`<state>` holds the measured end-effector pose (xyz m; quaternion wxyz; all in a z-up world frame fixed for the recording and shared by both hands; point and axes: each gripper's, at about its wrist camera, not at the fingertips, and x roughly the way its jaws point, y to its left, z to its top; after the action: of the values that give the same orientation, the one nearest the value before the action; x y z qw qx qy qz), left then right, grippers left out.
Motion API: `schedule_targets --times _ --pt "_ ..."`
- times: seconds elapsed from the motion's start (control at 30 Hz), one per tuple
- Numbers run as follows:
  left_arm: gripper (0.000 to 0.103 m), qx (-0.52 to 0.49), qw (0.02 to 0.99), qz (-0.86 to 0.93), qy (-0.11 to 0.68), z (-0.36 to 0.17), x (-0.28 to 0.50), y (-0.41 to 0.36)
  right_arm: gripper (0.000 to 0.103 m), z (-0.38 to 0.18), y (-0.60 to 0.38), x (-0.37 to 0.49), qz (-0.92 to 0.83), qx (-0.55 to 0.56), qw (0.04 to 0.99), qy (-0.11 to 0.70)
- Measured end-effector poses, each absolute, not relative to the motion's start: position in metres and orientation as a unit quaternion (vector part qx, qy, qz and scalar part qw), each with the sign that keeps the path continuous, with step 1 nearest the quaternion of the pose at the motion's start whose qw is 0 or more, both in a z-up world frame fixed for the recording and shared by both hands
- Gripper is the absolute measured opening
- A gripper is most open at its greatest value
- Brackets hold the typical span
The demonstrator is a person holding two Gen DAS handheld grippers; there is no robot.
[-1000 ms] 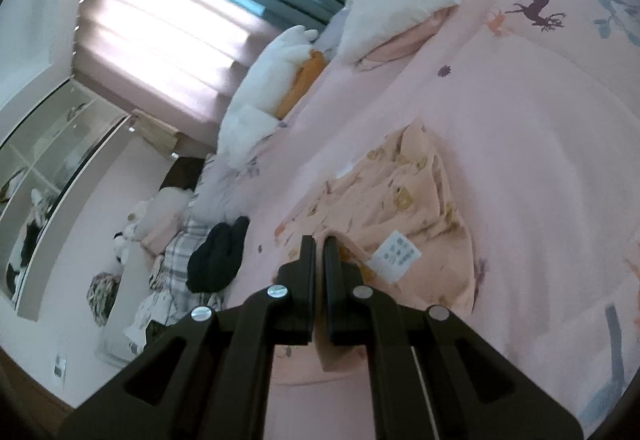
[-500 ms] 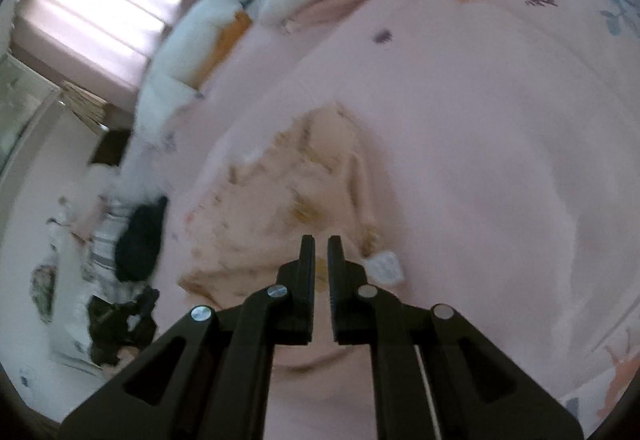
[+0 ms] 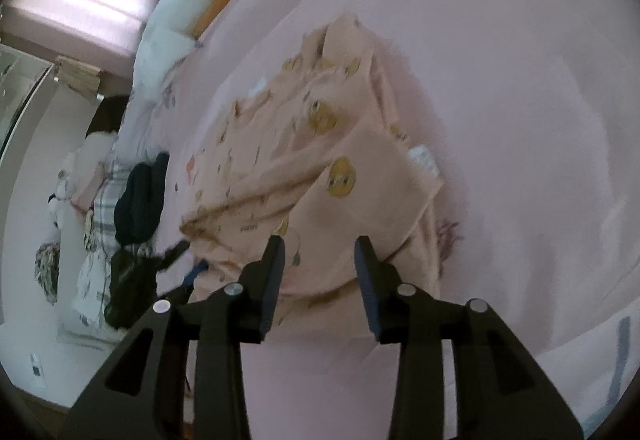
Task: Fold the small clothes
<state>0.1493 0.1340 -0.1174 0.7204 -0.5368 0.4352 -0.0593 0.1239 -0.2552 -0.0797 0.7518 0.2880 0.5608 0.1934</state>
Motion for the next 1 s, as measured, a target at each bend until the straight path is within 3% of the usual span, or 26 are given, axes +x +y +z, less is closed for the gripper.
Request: schedule_targets --times 0.1,0.17,0.27,0.4,0.5,0.8,0.83,0.87,0.9,1.0 --pt "0.037 -0.526 0.729 -0.036 0.436 -0.119 0.156 0.133 0.038 -0.083 -0.259 0.124 0.191 0.307 0.749 0.556" --pt "0.016 -0.498 0.74 -0.003 0.452 -0.121 0.16 0.129 0.038 -0.087 -0.264 0.126 0.191 0.328 0.742 0.553" --pt "0.01 -0.482 0.751 0.007 0.451 -0.123 0.159 0.127 0.038 -0.099 -0.268 0.131 0.181 0.36 0.723 0.56" --pt "0.007 -0.509 0.737 -0.003 0.444 -0.131 0.156 0.136 0.038 -0.099 -0.277 0.123 0.177 0.398 0.703 0.562" --pt "0.007 -0.522 0.733 -0.014 0.436 -0.134 0.151 0.142 0.047 -0.091 -0.276 0.11 0.182 0.389 0.705 0.564" --pt "0.004 -0.525 0.74 -0.027 0.42 -0.134 0.147 0.142 0.044 -0.102 -0.281 0.121 0.149 0.417 0.701 0.558" --pt "0.004 -0.521 0.742 -0.026 0.42 -0.134 0.148 0.139 0.043 -0.103 -0.279 0.13 0.144 0.42 0.706 0.552" --pt "0.003 -0.517 0.746 -0.023 0.418 -0.132 0.148 0.138 0.034 -0.104 -0.277 0.135 0.148 0.415 0.711 0.548" --pt "0.003 -0.517 0.749 -0.021 0.414 -0.131 0.147 0.137 0.006 -0.106 -0.274 0.14 0.145 0.403 0.72 0.546" --pt "0.002 -0.524 0.751 -0.036 0.4 -0.125 0.144 0.14 0.005 -0.114 -0.273 0.139 0.145 0.425 0.719 0.53"
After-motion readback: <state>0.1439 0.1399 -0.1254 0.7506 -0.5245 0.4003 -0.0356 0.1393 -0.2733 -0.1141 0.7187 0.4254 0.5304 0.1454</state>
